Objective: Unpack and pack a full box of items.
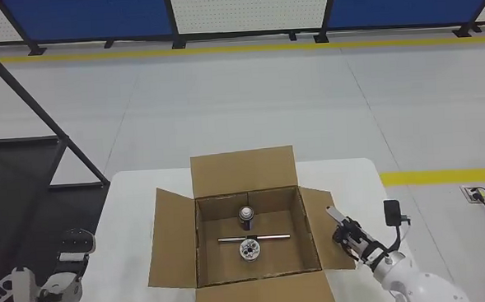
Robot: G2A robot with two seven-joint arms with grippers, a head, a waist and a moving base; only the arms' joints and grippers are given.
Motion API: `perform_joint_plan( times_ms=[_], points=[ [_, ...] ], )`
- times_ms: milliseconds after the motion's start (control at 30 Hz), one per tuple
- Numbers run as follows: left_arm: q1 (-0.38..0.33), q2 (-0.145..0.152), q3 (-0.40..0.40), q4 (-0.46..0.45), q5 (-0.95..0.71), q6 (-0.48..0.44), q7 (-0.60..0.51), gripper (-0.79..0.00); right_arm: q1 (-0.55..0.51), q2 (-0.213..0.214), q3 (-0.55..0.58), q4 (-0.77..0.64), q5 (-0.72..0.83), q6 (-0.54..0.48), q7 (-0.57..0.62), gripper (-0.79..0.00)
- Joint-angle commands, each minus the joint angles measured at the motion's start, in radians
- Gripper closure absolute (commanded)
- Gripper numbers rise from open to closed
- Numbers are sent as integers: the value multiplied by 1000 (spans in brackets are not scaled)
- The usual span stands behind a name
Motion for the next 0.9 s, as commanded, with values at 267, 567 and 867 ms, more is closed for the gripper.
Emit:
perform_joint_plan(
  times_ms=[267, 567, 867],
  points=[
    [0, 0, 0, 0, 0, 0, 0, -785, -74, 8, -18, -203, -83, -132, 1, -785],
    [14, -6, -78, 30, -34, 59, 43, -785, 45, 10, -209, -288, -312, -79, 115, -785],
    [64, -11, -148, 57, -90, 124, 23, -785, 320, -18, -490, -112, -567, 95, 248, -785]
  ],
)
